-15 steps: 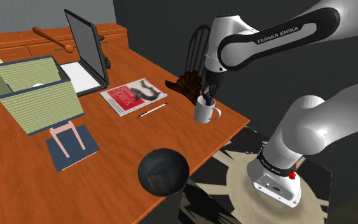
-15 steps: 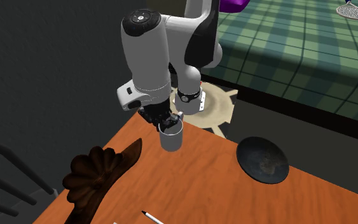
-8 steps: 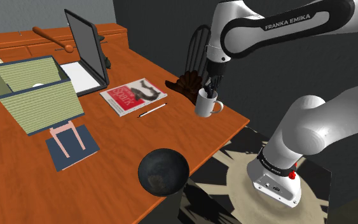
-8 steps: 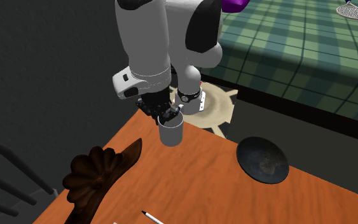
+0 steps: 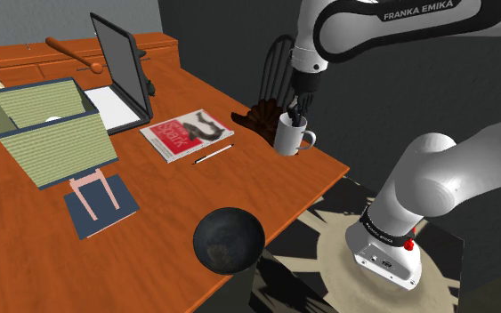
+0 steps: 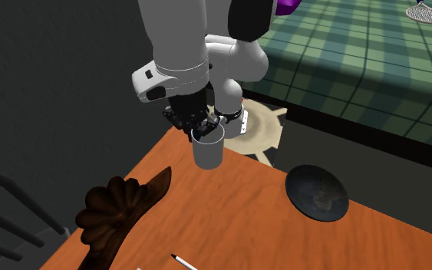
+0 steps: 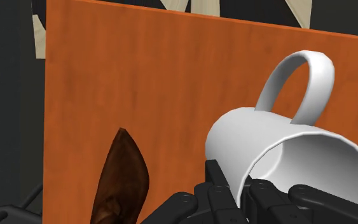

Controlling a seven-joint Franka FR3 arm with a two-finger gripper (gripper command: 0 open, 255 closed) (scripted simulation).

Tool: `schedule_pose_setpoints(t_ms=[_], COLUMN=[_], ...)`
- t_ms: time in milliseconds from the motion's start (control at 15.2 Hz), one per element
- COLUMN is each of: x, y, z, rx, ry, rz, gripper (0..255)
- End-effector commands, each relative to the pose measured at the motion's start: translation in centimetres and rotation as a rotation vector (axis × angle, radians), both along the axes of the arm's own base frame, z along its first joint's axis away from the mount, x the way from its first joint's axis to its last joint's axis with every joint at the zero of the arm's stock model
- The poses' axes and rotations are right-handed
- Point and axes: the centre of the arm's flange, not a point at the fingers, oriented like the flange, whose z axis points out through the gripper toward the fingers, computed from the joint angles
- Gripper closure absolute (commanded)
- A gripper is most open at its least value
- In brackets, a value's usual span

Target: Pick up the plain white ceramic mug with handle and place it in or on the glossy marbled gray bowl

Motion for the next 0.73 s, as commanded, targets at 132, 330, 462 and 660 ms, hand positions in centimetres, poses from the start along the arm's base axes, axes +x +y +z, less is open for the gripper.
schedule_pose_setpoints(t_ms=[132,330,462,660], x=[-1.2,-2.2,-2.9,-3.9], y=[4.5,8.3,10.8,14.7], z=[0.6,1.0,1.2,1.5], rx=[0.000,0.000,0.000,0.000], ry=[0.000,0.000,0.000,0.000], rz=[0.000,0.000,0.000,0.000], gripper=[255,255,255,255])
